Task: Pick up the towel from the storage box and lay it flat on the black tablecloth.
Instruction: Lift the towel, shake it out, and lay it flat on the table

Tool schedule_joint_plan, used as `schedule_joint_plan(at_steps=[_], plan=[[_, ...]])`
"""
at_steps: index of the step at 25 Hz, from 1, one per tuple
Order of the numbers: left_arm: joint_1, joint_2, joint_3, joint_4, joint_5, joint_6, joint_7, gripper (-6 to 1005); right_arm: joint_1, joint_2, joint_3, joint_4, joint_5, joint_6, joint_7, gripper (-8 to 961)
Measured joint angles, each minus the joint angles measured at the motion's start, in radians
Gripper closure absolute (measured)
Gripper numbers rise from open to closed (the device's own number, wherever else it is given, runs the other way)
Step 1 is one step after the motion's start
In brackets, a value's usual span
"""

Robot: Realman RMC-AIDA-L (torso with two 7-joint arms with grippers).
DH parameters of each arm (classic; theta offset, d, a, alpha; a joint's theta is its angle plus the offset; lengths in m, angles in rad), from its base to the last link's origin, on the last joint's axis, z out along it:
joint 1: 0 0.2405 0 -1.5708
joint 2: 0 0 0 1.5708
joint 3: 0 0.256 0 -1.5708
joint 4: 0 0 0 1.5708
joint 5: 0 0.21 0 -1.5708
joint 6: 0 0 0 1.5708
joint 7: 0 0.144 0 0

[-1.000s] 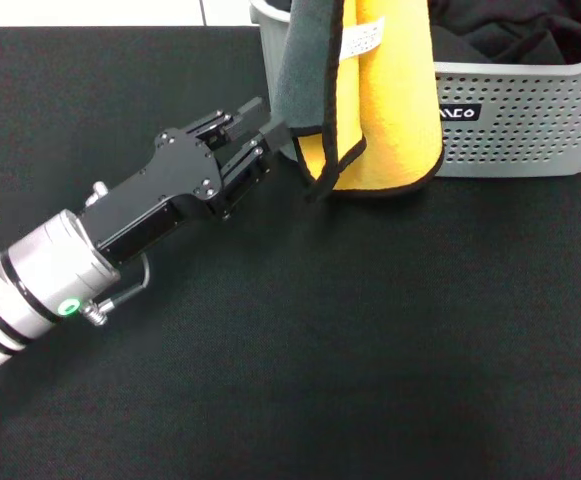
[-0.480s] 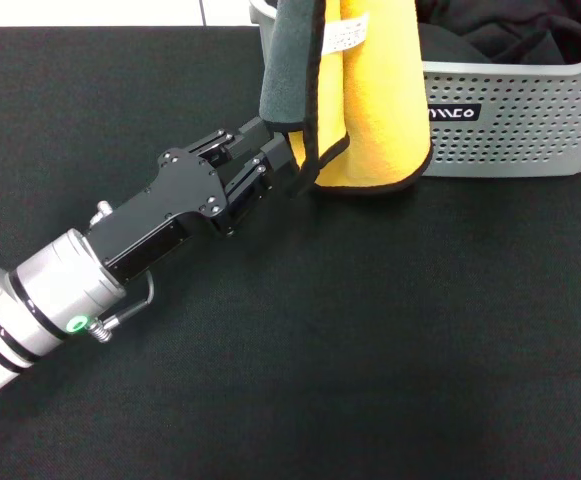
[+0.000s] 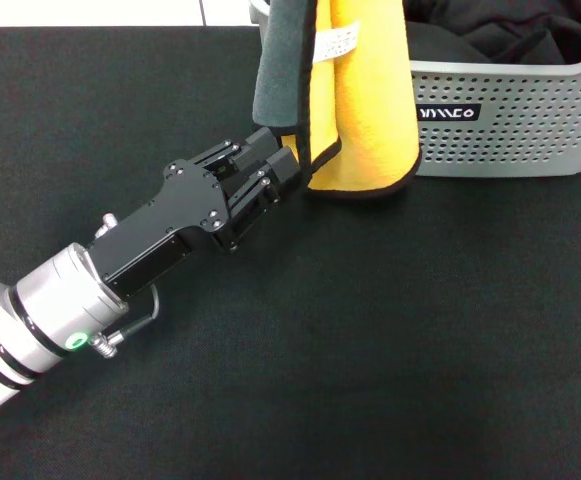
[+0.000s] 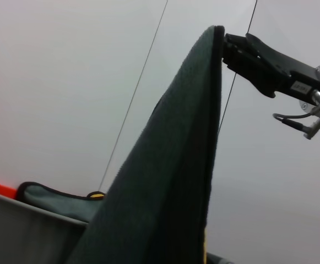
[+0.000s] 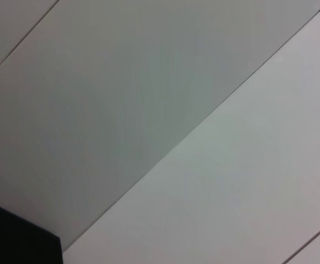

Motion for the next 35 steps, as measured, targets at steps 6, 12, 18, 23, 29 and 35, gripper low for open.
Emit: schedule_joint_plan(at_steps=[6, 12, 18, 23, 29, 35], plan=[[-0.021, 0.0, 0.002, -0.045, 0.001, 0.003, 0.017, 650, 0.0, 0.0, -0.029, 0.001, 0.0, -0.03, 0.0, 874], [-0.031, 0.0, -0.001, -0.066, -0.003, -0.021, 0.068, 651, 0.001, 0.0, -0.045, 0.002, 0.0, -0.043, 0.0, 872], [-0.032, 0.0, -0.006, -0.067, -0.006, -0.042, 0.072, 651, 0.002, 0.0, -0.046, 0.002, 0.006, -0.053, 0.0, 869], [-0.036, 0.0, -0.007, -0.067, -0.008, -0.079, 0.075, 651, 0.002, 0.002, -0.046, -0.012, 0.008, -0.053, 0.0, 867], [-0.037, 0.0, -0.007, -0.067, -0.008, -0.084, 0.071, 651, 0.001, 0.002, -0.044, -0.014, 0.007, -0.054, 0.0, 865], [-0.026, 0.0, -0.012, -0.067, -0.038, -0.076, 0.05, 746, -0.001, 0.002, -0.041, -0.015, 0.006, -0.054, 0.0, 862]])
